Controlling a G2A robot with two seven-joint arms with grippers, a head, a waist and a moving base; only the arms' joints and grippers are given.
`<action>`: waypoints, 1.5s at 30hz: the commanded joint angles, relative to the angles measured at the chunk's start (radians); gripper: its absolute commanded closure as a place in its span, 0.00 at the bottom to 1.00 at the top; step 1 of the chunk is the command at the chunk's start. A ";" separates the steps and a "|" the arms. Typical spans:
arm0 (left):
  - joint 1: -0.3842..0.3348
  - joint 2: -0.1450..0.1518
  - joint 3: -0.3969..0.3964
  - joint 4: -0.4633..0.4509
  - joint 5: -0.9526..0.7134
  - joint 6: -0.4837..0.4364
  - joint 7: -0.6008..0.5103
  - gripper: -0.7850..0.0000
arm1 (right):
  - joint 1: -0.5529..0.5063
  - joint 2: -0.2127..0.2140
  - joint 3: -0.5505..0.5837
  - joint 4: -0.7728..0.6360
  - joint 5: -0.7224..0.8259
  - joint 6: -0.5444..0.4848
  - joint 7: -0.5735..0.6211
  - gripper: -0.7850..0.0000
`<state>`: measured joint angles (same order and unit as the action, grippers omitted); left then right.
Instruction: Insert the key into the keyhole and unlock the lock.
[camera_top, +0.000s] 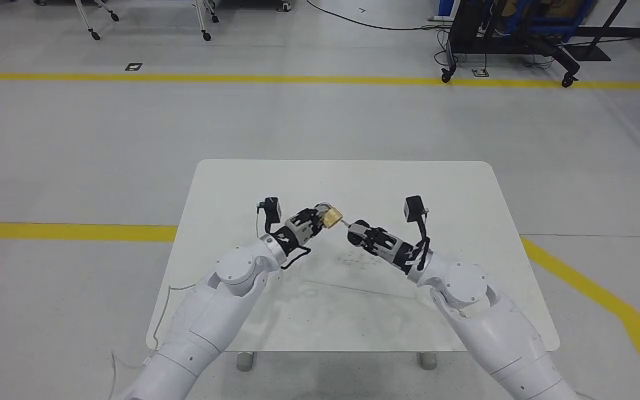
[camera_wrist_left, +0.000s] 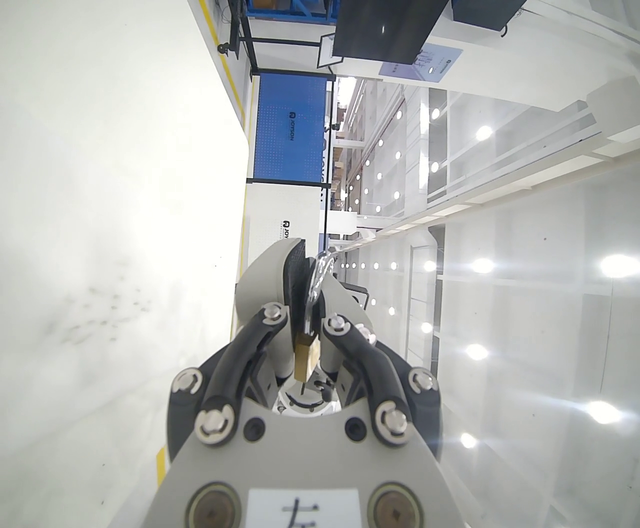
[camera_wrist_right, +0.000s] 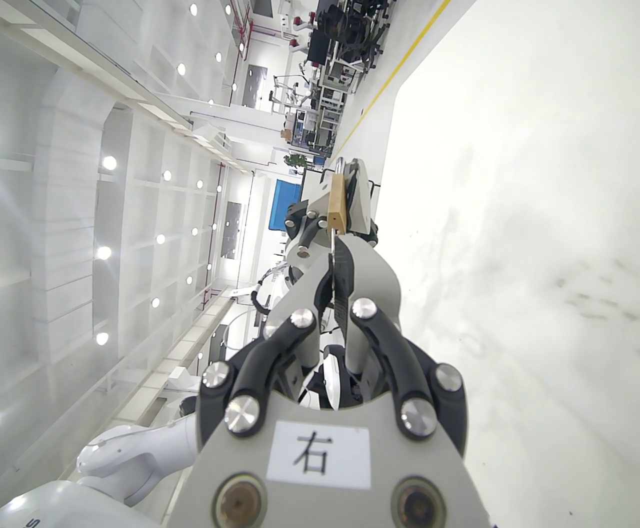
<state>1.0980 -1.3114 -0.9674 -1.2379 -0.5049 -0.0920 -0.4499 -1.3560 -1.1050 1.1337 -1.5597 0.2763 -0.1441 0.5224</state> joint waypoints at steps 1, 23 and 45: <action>0.000 -0.002 0.000 0.001 0.001 0.000 -0.004 1.00 | 0.001 0.000 0.001 -0.003 -0.005 0.008 0.004 1.00; -0.003 -0.015 -0.005 0.013 0.064 -0.014 0.001 1.00 | 0.023 -0.015 -0.015 0.008 -0.026 0.059 0.012 1.00; 0.006 -0.027 -0.020 0.014 0.068 -0.005 -0.004 1.00 | 0.050 -0.033 -0.033 0.024 -0.048 0.066 -0.043 0.00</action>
<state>1.1034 -1.3383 -0.9828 -1.2248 -0.4372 -0.0977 -0.4669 -1.3059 -1.1381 1.1002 -1.5360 0.2283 -0.0786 0.4795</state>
